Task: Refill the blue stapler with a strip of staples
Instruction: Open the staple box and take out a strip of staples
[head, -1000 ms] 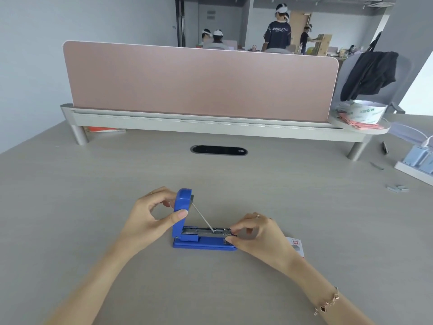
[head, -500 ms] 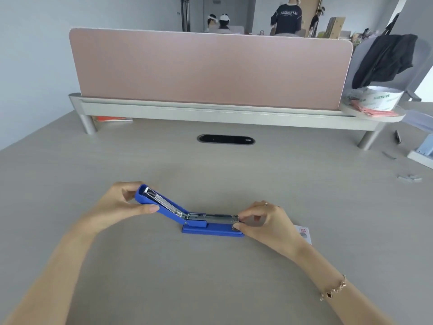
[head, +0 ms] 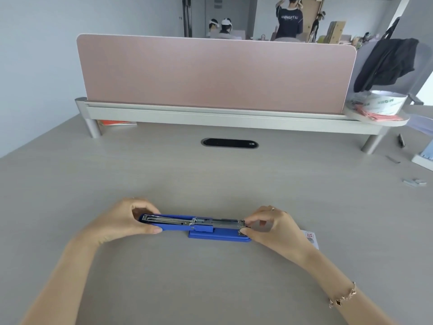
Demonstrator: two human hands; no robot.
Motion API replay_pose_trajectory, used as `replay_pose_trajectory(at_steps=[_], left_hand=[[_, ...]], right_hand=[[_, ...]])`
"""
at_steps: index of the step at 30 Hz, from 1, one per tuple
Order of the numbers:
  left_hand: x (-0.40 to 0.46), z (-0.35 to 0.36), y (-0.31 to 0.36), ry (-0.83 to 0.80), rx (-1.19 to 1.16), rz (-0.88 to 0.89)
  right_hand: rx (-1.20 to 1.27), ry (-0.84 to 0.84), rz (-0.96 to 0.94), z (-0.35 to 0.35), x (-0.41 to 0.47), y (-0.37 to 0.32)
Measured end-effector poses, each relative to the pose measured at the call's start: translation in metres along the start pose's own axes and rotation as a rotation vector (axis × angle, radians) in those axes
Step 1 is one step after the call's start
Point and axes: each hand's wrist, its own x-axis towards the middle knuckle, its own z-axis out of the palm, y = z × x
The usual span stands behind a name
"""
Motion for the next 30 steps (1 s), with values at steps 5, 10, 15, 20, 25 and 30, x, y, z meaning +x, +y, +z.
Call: replay_pose_trajectory(at_steps=[5,10,15,20,25,30], left_hand=[[0.001,-0.002,0.002,-0.041,0.042,-0.044],[0.001,0.002,0.017,-0.032,0.041,-0.066],[0.015,0.039,0.054,0.122,0.178,0.124],[0.030,0.083,0.098,0.034,0.255,0.285],[0.048,0.126,0.133,-0.055,0.353,0.392],[0.056,0.159,0.156,-0.080,0.564,0.478]], right_hand=[[-0.030,0.001,-0.031,0.000,0.000,0.001],[-0.252,0.033,-0.159,0.000,0.002,0.007],[-0.172,0.051,-0.105,-0.030,-0.002,0.015],[-0.103,0.151,-0.048,-0.070,-0.009,0.035],[-0.153,0.175,0.013,-0.093,-0.022,0.053],[-0.225,-0.045,0.186,-0.102,-0.034,0.052]])
